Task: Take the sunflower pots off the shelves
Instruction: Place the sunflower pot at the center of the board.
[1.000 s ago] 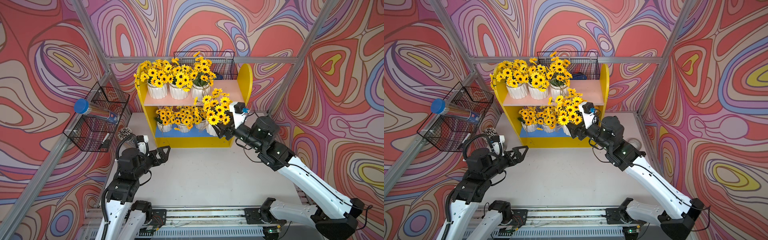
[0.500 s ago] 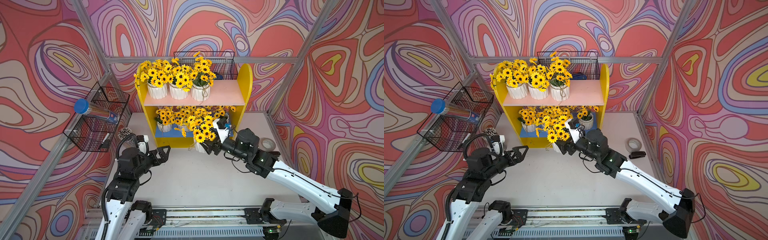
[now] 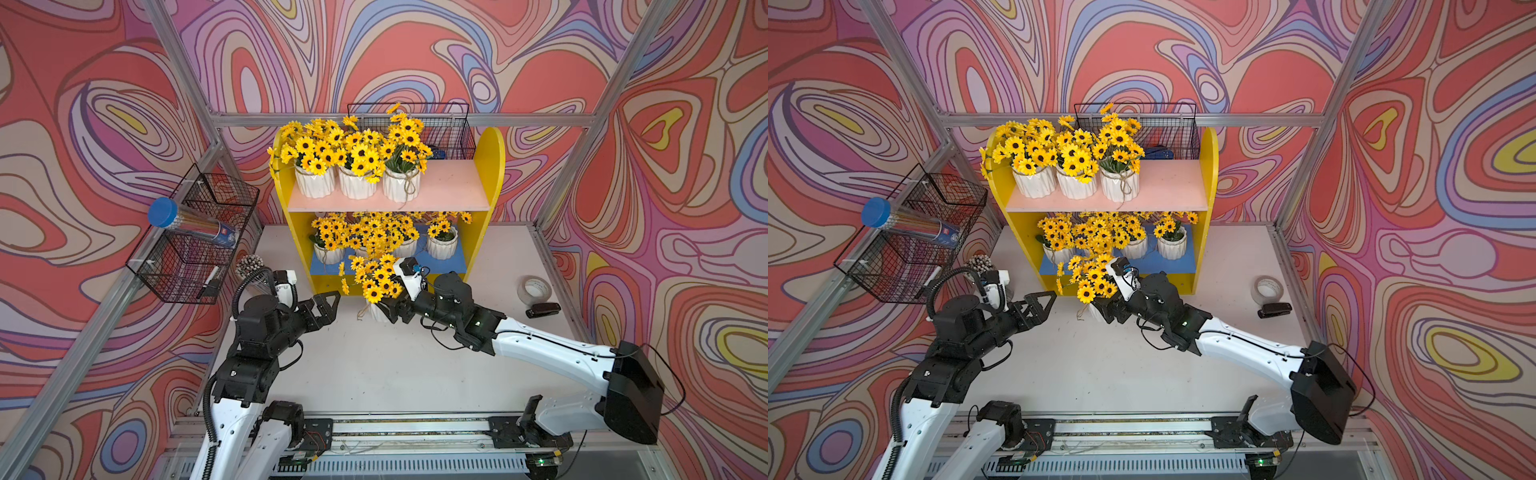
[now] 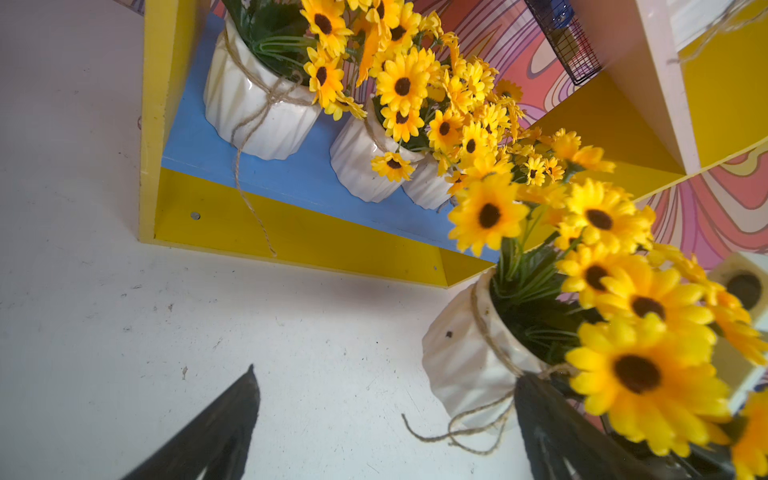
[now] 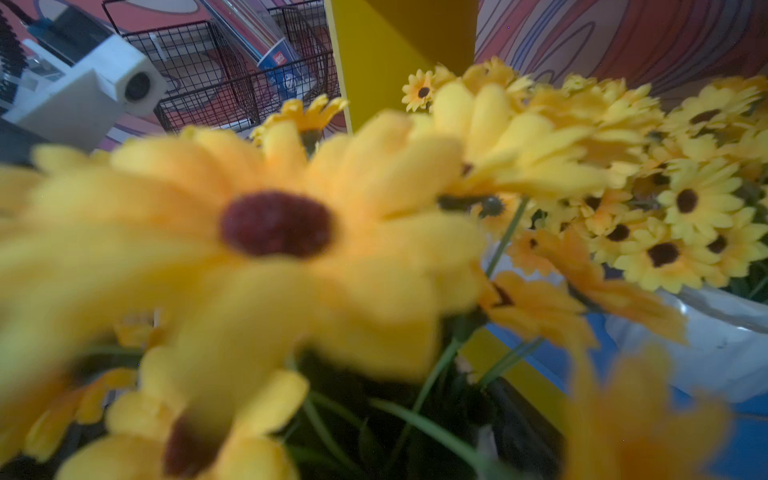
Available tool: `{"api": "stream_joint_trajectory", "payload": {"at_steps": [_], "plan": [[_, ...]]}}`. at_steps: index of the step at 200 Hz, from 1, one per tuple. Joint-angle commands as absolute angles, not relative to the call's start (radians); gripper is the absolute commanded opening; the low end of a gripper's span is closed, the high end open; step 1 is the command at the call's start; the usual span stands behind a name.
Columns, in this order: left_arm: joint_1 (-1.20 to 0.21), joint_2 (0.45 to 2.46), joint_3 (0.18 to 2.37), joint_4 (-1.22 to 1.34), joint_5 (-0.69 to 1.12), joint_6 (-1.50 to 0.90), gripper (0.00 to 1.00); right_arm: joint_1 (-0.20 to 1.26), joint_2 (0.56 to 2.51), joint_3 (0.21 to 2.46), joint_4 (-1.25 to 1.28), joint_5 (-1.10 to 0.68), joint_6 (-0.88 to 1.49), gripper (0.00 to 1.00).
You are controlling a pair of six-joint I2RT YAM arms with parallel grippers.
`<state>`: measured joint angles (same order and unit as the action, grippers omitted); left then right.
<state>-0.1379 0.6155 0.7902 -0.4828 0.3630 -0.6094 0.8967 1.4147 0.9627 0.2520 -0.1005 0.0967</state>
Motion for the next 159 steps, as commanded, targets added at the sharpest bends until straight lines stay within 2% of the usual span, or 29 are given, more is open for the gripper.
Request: {"api": "stream_joint_trajectory", "payload": {"at_steps": [1,87,159], "plan": [[-0.143,0.625,0.799,-0.491,0.348,-0.591,0.97,0.92,1.468,0.964,0.433,-0.129,0.121,0.0],[-0.143,0.61,0.808,-0.509,0.298,-0.545,0.97,0.966,1.78,0.985,0.665,-0.125,0.127,0.0],[-0.143,0.6,0.798,-0.502,0.281,-0.519,0.98,1.045,1.972,1.0,0.803,-0.008,0.054,0.0]]}}
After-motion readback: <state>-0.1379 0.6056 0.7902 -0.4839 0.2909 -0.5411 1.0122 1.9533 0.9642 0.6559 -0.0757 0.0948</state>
